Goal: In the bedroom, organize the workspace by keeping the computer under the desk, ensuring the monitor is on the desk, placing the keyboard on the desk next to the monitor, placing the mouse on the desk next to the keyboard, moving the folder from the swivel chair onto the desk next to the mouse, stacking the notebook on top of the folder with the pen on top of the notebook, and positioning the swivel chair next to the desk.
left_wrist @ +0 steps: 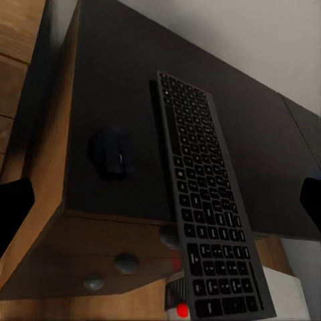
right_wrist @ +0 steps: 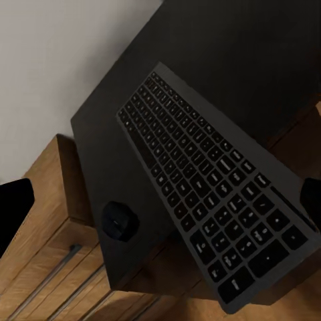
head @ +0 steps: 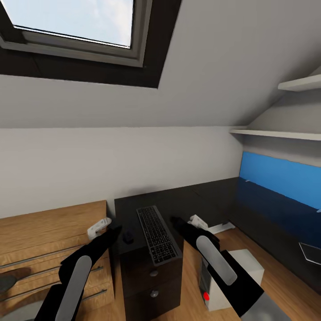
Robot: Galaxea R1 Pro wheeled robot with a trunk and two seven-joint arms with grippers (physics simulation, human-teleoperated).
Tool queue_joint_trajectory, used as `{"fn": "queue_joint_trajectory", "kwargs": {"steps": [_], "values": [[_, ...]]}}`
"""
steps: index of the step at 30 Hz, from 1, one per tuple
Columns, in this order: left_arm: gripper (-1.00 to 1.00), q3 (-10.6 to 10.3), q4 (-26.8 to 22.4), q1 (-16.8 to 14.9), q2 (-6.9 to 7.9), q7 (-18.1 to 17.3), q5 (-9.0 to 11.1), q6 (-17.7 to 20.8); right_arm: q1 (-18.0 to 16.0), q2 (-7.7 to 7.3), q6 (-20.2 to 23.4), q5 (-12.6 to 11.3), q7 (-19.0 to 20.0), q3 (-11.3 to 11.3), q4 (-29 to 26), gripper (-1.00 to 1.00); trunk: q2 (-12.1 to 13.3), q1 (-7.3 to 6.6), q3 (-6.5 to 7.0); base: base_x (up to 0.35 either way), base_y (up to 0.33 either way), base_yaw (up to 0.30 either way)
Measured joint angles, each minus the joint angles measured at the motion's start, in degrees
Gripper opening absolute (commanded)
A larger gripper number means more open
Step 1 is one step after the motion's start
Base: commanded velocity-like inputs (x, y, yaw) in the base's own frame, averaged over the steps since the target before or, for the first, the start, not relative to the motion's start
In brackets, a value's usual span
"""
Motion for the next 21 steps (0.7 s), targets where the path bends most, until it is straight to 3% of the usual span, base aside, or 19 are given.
{"fn": "queue_joint_trajectory", "kwargs": {"steps": [12, 21], "values": [[1.00, -0.1, 0.3, 0.0, -0.05, -0.2, 0.1, 0.0, 0.1, -0.17, -0.1, 0.3, 0.1, 0.0, -0.4, 1.00, 0.0, 0.00, 0.00, 0.000, 0.000, -0.008], [1.00, -0.1, 0.3, 0.0, -0.08, -0.2, 0.1, 0.0, 0.1, -0.18, -0.1, 0.3, 0.2, 0.0, -0.3, 1.00, 0.0, 0.00, -0.01, 0.000, 0.000, -0.176]]}}
